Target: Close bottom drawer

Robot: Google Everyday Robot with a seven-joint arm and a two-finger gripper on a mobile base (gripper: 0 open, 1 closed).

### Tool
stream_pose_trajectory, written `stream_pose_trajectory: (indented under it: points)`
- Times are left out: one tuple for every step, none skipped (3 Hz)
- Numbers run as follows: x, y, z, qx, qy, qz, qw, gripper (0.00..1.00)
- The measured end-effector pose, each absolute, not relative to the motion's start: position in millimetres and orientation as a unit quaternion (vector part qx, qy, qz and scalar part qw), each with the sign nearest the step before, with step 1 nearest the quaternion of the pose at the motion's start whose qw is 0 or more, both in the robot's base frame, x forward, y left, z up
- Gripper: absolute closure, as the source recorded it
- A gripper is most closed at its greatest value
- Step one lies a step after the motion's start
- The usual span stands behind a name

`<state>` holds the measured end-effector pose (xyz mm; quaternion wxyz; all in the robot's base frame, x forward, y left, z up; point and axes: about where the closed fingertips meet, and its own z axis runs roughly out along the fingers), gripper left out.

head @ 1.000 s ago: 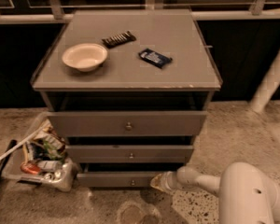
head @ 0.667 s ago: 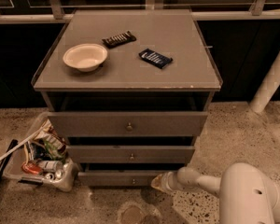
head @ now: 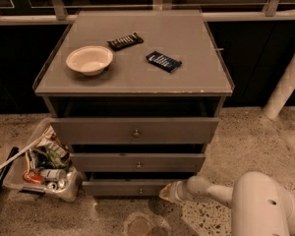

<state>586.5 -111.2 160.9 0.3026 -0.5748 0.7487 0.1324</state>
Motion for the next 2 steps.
stream_pose_trajectory:
  points:
    - [586,-111,161,-0.575,0.749,0.132,0.303,0.11]
    - [557,-114,172,-0.580,0.745,0.145,0.296,0.00]
